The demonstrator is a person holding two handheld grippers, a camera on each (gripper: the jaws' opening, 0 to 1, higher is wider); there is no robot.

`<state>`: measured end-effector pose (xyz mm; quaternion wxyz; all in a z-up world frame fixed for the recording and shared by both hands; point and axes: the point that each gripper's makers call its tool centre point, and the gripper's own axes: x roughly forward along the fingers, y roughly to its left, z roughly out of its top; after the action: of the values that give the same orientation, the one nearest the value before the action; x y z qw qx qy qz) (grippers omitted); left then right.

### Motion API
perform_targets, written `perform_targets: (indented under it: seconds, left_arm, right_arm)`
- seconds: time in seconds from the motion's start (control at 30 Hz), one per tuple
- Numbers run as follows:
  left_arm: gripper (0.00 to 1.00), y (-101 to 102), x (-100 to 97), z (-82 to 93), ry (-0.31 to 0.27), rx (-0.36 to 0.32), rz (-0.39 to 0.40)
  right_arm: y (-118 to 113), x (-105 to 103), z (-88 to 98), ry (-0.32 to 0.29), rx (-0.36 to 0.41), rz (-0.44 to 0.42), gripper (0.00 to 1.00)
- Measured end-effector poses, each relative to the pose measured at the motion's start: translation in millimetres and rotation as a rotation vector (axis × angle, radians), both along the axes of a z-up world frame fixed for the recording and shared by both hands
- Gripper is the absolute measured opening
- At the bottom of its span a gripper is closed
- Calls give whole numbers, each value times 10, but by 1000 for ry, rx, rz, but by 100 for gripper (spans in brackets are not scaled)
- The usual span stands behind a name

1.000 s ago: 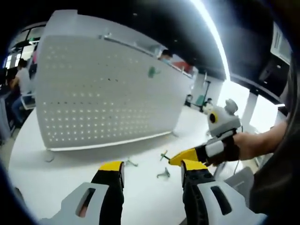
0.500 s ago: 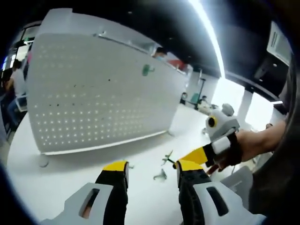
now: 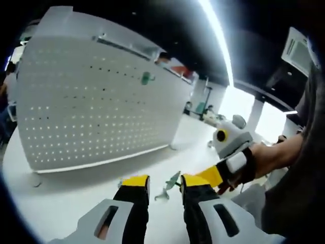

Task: Insert the hook assembly into the mounting plate slot until the hook locks in place.

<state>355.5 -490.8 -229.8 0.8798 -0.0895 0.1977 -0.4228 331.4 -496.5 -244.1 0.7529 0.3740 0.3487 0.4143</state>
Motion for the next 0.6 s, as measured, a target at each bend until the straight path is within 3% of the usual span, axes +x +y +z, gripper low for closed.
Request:
perform_targets:
  seconds: [0.13, 0.37, 0.6]
  left_arm:
    - [8, -86, -65, 34, 15, -43, -43]
    - [6, -58, -62, 62, -12, -42, -59]
    - [4, -53, -88, 60, -74, 80, -110]
  right_arm:
    - [-1, 5, 13, 5, 13, 0, 0]
    - [17, 1, 47, 24, 49, 29, 0]
    - [50, -17, 52, -2, 37, 58, 1]
